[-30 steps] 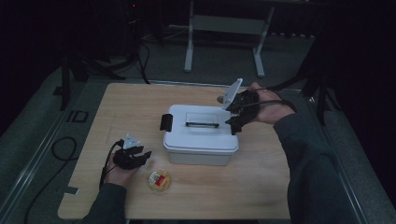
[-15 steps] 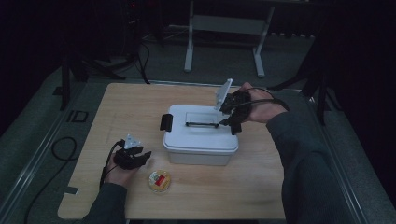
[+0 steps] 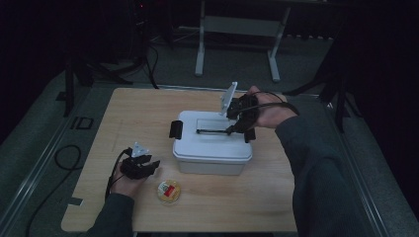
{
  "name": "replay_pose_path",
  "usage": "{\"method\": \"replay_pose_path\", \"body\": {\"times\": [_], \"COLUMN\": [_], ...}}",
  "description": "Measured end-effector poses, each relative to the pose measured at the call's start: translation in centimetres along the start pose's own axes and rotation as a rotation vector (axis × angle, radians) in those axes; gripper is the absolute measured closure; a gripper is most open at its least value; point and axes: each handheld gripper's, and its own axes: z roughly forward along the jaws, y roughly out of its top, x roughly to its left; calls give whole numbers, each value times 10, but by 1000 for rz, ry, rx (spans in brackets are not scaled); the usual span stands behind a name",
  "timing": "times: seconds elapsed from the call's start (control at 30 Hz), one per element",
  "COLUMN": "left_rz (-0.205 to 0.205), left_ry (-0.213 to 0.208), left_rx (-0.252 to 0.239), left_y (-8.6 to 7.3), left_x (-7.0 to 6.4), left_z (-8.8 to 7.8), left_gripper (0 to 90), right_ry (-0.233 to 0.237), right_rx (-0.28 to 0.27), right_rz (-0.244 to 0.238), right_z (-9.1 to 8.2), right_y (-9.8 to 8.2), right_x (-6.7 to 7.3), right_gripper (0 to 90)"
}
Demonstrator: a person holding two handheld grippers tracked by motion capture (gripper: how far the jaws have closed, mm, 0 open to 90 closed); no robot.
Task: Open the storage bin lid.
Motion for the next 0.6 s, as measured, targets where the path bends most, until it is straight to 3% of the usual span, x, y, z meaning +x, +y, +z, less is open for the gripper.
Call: {"method": "replay_pose_path", "body": {"times": [0.6], "left_rz": [9], "left_ry": [-1], "left_rx": [6], "left_y": [0], "left_x": [-1], "left_z": [1], "left_gripper": [558], "right_ry": [19], "right_rx": [20], "right_rz": [-23], "right_z": [10], "right_y": [18], "right_x": [1], "right_gripper": [539]}}
